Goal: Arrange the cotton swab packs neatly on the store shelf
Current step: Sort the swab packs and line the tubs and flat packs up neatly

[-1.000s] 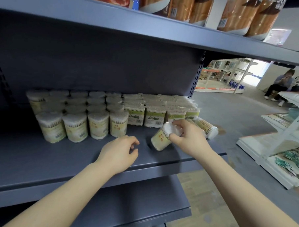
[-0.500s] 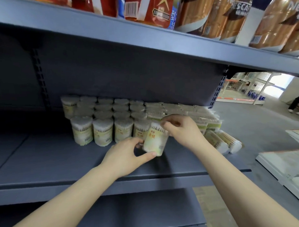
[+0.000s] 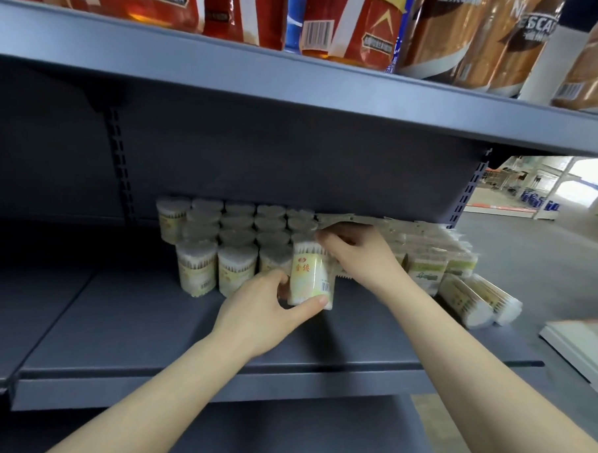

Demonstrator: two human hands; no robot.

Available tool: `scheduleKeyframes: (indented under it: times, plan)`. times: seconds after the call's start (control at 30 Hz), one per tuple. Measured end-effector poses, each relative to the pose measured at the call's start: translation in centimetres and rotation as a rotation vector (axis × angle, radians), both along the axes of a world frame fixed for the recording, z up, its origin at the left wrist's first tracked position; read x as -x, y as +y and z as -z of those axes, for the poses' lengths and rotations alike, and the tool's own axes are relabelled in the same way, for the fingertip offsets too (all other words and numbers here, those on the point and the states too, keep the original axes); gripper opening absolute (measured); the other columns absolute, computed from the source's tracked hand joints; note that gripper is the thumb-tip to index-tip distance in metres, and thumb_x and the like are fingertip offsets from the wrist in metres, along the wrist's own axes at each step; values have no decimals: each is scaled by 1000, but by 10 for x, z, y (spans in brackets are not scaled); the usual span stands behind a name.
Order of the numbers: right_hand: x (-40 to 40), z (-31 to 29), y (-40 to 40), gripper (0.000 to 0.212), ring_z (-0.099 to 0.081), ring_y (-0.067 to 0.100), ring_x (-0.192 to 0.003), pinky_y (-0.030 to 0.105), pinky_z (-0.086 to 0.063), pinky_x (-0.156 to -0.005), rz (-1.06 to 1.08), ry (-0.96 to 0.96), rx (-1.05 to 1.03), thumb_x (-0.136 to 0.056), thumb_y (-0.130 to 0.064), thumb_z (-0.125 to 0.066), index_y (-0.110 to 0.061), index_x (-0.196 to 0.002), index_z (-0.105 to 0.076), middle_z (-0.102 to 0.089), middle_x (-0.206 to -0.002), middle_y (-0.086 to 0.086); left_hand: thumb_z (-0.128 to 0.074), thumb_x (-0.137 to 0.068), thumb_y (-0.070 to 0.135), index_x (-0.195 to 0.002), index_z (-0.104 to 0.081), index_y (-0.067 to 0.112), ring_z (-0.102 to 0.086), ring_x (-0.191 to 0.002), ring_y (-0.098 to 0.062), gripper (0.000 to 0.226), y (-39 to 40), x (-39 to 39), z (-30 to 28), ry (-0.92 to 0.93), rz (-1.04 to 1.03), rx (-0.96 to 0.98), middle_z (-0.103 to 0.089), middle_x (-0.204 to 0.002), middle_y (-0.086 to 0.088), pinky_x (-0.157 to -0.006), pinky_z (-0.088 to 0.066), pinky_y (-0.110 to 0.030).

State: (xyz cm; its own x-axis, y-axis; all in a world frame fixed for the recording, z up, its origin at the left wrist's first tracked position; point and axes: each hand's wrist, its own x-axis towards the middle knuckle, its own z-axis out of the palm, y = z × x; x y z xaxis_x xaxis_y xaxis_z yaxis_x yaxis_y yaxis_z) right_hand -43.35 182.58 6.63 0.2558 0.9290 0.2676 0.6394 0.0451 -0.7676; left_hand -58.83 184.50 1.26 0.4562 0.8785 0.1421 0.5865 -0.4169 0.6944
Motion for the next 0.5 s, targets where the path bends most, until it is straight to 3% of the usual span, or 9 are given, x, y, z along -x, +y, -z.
scheduleKeyframes:
  times: [0.1, 0.2, 0.3, 0.5]
  plan:
    - [6, -2, 3, 24, -48, -8, -49, 6, -33, -46, -8, 16, 6, -87, -30, -56, -18, -67, -62, -54, -54, -15, -54, -67, 71, -94, -55, 30, -55, -89, -3, 50, 3, 5, 1, 1, -8, 4, -57, -92, 19, -79, -50, -32]
    - [11, -2, 4, 22, -49, -4, -57, 12, -36, -53, -11, 3, 19, -87, -32, -56, -26, -65, -60, -55, -59, -16, -56, -68, 70, -95, -55, 31, -55, -90, -4, 47, 5, 9, 2, -10, -11, 23, -57, -93, 19, -81, -50, -33]
    - [15, -1, 5, 13, -55, 1, -70, 19, -42, -63, -27, 15, 23, -86, -32, -58, -24, -78, -65, -61, -72, -15, -60, -68, 64, -91, -53, 31, -54, -87, -1, 41, 5, 14, 4, -54, -20, 36, -56, -90, 20, -80, -50, -33]
    - [28, 2, 9, 7, -54, -5, -70, 7, -40, -62, -107, 40, 9, -85, -25, -63, -20, -86, -67, -61, -76, -16, -68, -70, 42, -106, -46, 31, -55, -94, -5, 43, 5, 23, 4, -191, -64, 37, -54, -96, 20, -82, -50, -31]
